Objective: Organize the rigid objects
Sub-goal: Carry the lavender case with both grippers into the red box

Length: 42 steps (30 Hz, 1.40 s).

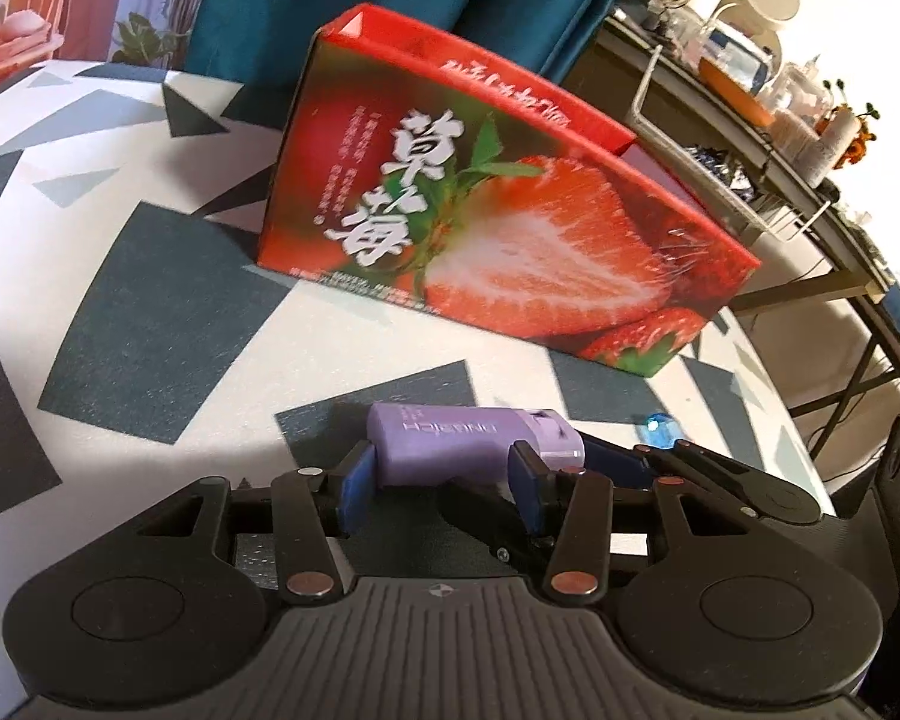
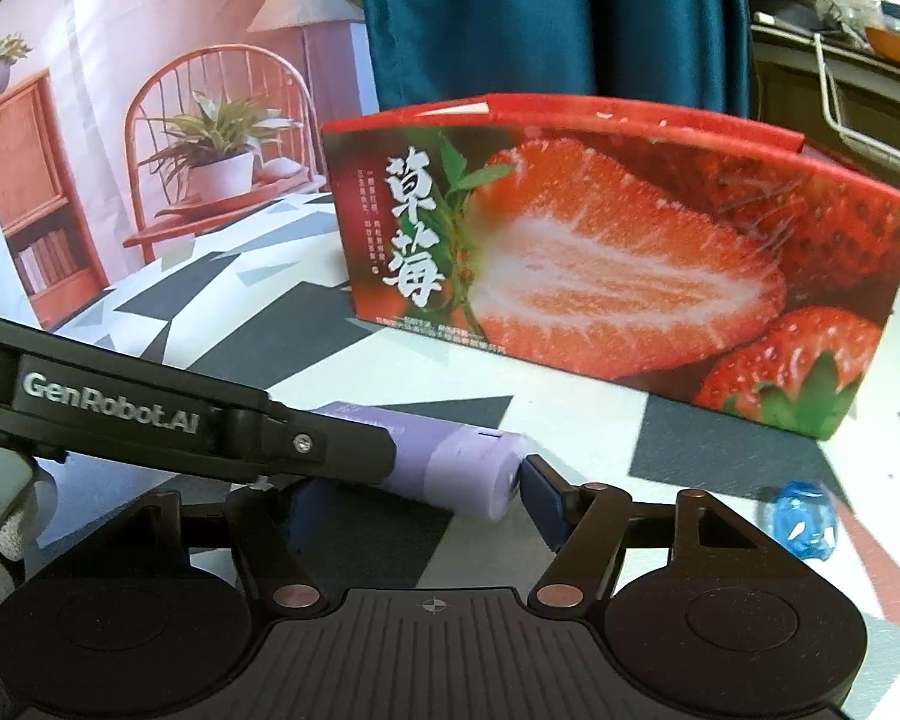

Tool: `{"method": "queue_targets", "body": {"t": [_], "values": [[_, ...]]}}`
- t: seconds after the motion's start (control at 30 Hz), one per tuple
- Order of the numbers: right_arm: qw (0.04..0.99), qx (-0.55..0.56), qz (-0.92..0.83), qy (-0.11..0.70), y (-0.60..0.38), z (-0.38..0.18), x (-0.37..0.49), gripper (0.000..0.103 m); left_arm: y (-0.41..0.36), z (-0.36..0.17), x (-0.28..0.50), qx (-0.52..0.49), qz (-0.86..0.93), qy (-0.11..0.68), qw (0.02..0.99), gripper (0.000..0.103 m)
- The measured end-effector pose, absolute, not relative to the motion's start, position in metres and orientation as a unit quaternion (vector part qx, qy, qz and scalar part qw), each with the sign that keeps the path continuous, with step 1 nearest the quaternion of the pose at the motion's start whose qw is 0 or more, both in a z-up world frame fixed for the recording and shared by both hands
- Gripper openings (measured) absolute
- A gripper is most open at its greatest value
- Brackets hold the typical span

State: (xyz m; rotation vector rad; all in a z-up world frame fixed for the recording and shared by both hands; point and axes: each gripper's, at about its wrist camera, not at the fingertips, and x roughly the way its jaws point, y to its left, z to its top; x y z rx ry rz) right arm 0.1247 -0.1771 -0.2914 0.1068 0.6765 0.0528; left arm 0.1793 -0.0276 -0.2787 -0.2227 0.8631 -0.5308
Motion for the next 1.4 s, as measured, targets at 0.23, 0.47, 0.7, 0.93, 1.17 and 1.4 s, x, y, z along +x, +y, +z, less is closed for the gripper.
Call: {"method": "queue_targets", "body": {"t": [0.23,0.47,0.7,0.93,1.17,1.4], "values": [[0.945,0.056,0.01,0.322,-0.184,-0.281,0.114,0.056,-0.035,-0.268,0.171,-0.103,-0.269,0.398,0.871,0.05],[0.952,0.043,0.011,0.302,-0.181,-0.266,0.106,0.056,-0.036,-0.256,0.167,-0.103,-0.275,0.38,0.877,0.052],[0.966,0.015,0.008,0.259,-0.183,-0.236,0.107,0.056,-0.039,-0.228,0.178,-0.107,-0.285,0.347,0.887,0.052],[0.976,-0.013,0.01,0.218,-0.196,-0.201,0.129,0.056,-0.048,-0.193,0.201,-0.115,-0.291,0.302,0.9,0.052],[0.973,0.01,0.021,0.231,-0.224,-0.179,0.172,0.056,-0.063,-0.177,0.247,-0.128,-0.285,0.302,0.901,0.052],[0.963,0.016,0.025,0.266,-0.25,-0.185,0.219,0.056,-0.079,-0.183,0.287,-0.129,-0.279,0.336,0.891,0.054]]}}
